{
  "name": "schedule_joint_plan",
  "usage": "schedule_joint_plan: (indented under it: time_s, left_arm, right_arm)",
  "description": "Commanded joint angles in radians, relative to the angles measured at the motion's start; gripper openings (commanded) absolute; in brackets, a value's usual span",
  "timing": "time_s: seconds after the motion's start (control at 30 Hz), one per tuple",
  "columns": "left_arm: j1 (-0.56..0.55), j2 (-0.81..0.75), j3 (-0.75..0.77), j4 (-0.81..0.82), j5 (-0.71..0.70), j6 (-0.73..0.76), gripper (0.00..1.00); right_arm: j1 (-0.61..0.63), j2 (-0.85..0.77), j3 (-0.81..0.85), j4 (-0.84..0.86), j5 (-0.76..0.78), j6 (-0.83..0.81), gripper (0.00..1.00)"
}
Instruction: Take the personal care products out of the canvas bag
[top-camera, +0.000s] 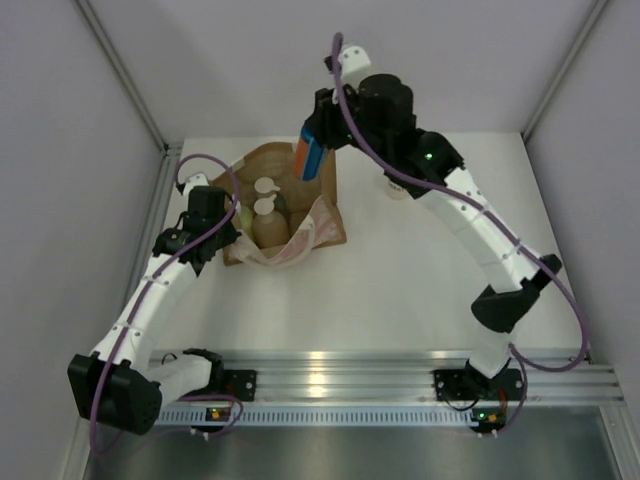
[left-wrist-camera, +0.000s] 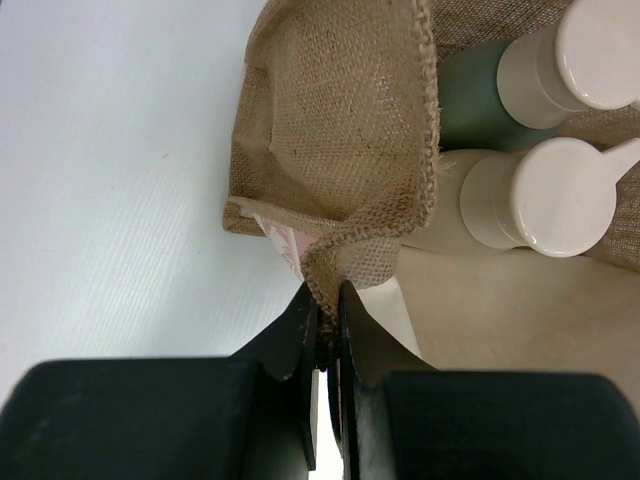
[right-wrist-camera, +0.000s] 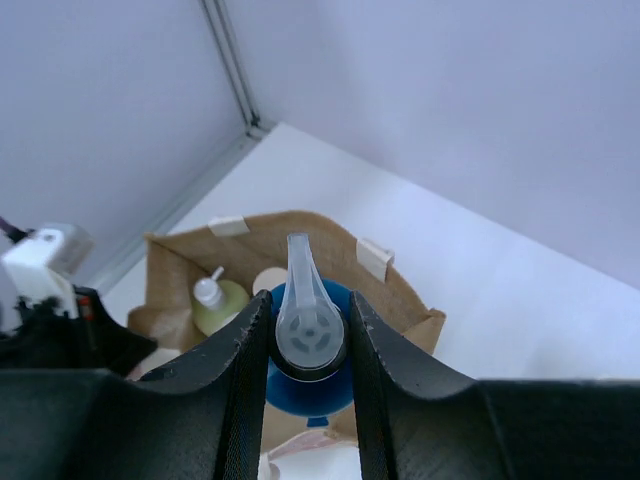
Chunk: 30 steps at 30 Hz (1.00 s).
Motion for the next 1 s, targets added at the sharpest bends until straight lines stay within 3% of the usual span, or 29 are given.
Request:
schedule_joint_plan:
  time_s: [0.0, 0.27, 0.53, 0.8, 0.97]
  left_arm:
    - [-0.009, 0.021, -0.001, -0.068, 0.022, 0.017, 0.00]
    - [-0.017, 0.031, 0.008, -0.068, 0.030, 0.022, 0.00]
    - [-0.029, 0.032, 0.002, -0.068, 0.033, 0.023, 0.00]
    - [-0.032, 0.032, 0.012, -0.068, 0.036, 0.029, 0.00]
    - [-0.035, 0.038, 0.020, -0.068, 0.050, 0.028, 0.00]
  right_arm:
    - [-0.040, -0.171, 0.047, 0.094, 0.012, 0.021, 0.00]
    - [-0.164, -0.449, -0.269, 0.060, 0.248, -0.046, 0.00]
    - [-0.520, -0.576, -0.666, 0.032, 0.364, 0.153, 0.00]
    - [-0.781, -0.528, -0.961, 0.291, 0.217, 0.173, 0.00]
    - [-0.873, -0.413, -1.026, 0.483, 0.135, 0.116, 0.00]
